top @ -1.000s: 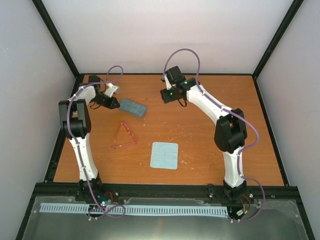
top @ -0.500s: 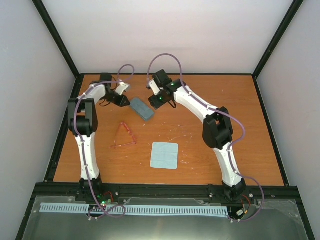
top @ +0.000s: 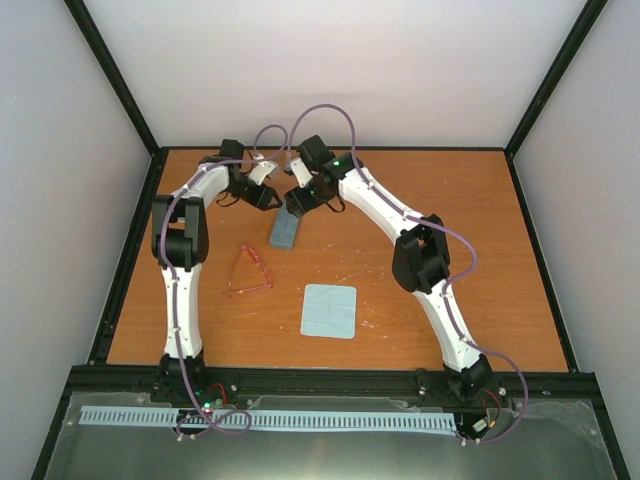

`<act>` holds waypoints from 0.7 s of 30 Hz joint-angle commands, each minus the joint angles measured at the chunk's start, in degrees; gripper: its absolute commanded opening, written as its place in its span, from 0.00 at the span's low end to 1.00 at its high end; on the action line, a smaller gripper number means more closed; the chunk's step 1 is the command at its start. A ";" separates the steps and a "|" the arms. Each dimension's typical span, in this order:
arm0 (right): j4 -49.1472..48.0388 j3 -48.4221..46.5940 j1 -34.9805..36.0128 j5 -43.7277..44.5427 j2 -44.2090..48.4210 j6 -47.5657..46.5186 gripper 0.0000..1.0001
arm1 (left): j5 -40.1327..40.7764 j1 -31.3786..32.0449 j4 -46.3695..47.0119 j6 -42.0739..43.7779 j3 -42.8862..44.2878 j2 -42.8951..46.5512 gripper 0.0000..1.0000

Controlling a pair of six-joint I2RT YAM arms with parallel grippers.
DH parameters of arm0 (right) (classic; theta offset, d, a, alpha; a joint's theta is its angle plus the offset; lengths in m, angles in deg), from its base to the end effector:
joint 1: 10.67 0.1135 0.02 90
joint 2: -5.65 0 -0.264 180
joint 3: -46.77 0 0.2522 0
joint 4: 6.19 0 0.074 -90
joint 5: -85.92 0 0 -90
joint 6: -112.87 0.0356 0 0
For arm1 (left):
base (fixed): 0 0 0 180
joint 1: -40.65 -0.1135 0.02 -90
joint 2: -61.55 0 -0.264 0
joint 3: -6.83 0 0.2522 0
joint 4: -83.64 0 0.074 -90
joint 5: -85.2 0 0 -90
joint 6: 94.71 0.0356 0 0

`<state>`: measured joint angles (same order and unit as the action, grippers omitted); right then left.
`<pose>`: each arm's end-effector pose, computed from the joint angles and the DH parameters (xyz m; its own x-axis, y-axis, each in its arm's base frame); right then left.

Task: Organize the sunglasses
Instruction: Move the sunglasses case at the center of the board.

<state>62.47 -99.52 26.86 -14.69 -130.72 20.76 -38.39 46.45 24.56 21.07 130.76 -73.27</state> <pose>0.4053 0.3196 0.2459 -0.6526 -0.5469 -0.5244 -0.6990 0.7016 0.1382 0.4848 -0.0690 0.1557 -0.7231 0.4376 -0.5345 0.6521 0.6877 -0.3191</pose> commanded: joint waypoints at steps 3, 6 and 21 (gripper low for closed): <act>3.44 -1.45 0.12 -6.85 -2.29 11.95 0.67 | 2.03 -5.01 6.77 -6.84 -4.71 9.61 0.47; 3.47 -1.97 -0.05 -8.42 -3.25 14.76 0.61 | 1.64 -5.00 4.32 -3.26 -4.62 9.98 0.21; 7.13 -4.07 -1.74 -10.13 -4.47 16.24 0.47 | 3.59 1.60 -1.65 6.48 -17.06 9.05 0.07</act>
<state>67.95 -101.90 25.66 -24.26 -134.87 37.04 -35.70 47.20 23.56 24.79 114.37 -64.64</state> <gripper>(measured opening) 0.386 0.064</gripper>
